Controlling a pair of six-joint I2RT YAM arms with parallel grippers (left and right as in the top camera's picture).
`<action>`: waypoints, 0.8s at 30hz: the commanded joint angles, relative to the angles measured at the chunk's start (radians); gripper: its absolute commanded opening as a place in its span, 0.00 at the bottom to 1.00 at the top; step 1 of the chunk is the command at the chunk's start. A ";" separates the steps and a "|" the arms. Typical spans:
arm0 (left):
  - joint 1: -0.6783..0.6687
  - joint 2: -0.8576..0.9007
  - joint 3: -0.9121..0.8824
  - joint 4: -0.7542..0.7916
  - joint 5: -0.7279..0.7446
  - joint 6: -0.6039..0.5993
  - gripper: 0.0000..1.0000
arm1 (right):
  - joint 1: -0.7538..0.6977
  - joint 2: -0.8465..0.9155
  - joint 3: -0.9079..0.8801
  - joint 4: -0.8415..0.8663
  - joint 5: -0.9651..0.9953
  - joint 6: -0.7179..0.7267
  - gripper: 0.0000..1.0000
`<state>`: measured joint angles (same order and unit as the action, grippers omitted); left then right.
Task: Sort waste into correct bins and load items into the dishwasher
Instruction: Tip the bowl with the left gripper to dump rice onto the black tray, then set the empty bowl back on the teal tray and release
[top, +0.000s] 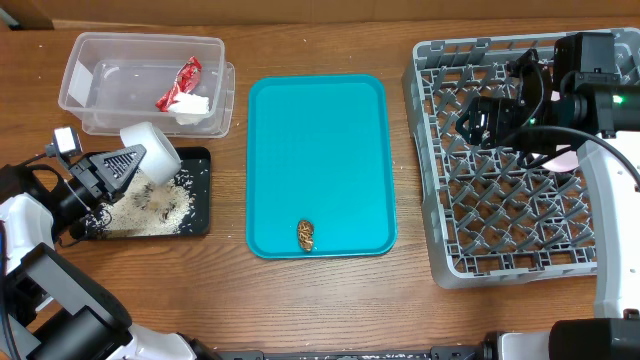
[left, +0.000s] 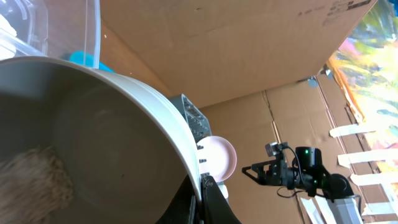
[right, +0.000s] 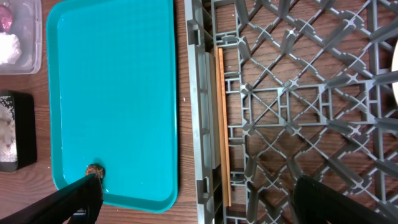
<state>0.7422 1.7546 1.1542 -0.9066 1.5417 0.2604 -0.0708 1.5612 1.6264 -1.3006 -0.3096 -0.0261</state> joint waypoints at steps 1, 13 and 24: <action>0.008 0.002 -0.006 0.011 0.036 -0.014 0.04 | -0.001 0.002 0.009 0.005 0.002 0.000 1.00; 0.007 0.005 -0.006 0.111 0.014 -0.247 0.04 | -0.001 0.002 0.009 0.006 0.002 0.001 1.00; -0.015 0.003 -0.006 0.140 -0.019 -0.290 0.04 | -0.001 0.002 0.009 0.008 0.002 0.000 1.00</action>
<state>0.7410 1.7550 1.1511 -0.7624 1.4818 -0.0273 -0.0708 1.5612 1.6264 -1.2961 -0.3092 -0.0261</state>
